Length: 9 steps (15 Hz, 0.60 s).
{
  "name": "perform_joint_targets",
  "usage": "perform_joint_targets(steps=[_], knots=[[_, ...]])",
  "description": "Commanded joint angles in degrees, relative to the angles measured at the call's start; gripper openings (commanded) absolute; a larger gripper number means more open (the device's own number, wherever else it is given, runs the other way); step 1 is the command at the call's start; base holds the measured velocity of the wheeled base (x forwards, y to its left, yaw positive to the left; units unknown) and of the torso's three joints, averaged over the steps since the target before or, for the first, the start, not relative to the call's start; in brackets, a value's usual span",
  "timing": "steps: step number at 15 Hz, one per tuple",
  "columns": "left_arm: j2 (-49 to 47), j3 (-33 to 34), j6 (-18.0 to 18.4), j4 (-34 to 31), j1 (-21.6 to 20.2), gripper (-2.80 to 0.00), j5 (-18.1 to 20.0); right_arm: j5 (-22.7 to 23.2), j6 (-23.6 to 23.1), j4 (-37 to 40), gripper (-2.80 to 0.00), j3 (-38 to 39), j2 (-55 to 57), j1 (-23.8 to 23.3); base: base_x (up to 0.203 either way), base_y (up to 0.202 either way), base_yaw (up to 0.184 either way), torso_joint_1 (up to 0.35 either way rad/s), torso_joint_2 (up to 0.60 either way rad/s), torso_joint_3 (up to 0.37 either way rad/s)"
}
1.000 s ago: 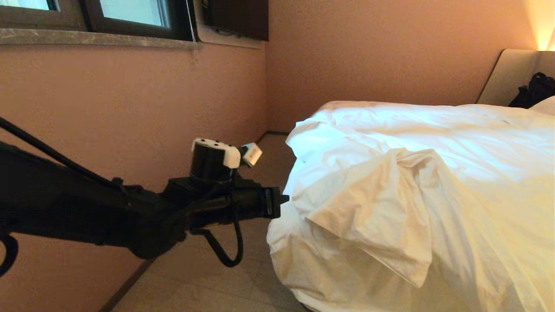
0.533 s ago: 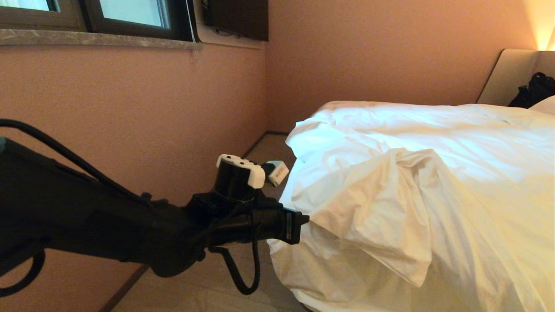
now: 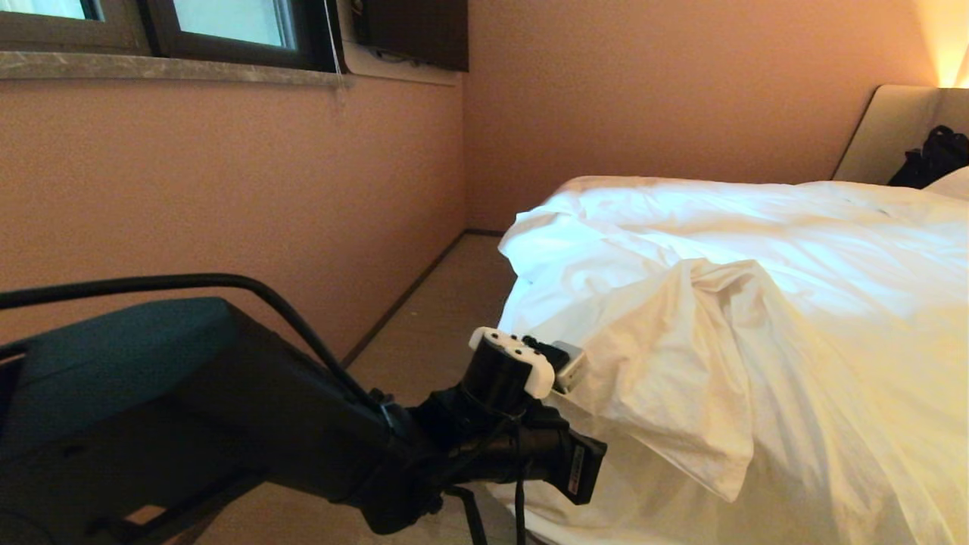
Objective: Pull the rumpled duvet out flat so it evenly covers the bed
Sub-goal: Flatten the corners of the folded blanket
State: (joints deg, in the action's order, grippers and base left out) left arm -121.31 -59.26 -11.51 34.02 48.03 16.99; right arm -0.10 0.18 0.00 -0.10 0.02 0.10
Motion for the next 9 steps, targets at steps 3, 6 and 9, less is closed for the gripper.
perform_joint_targets(steps=[3, 6, 9], knots=[[-2.2, -0.2, -0.1, 2.7, 4.0, -2.80, 0.1, 0.0, 0.0, 0.0, -2.80, 0.0, 0.0, 0.0, 0.000, 0.000, 0.000, 0.000, 0.00, 0.000], [-4.6, -1.6, 1.3, 2.9, 5.9, -2.80, -0.5, 0.0, 0.0, 0.0, -2.80, 0.0, 0.0, 0.0, 0.000, 0.000, 0.000, 0.000, 0.00, 0.000], [-6.0, -4.2, 2.9, 2.8, 6.1, -2.80, -0.5, 0.0, 0.0, 0.0, -2.80, 0.0, 0.0, 0.1, 0.000, 0.000, 0.000, 0.000, 0.00, 0.000]])
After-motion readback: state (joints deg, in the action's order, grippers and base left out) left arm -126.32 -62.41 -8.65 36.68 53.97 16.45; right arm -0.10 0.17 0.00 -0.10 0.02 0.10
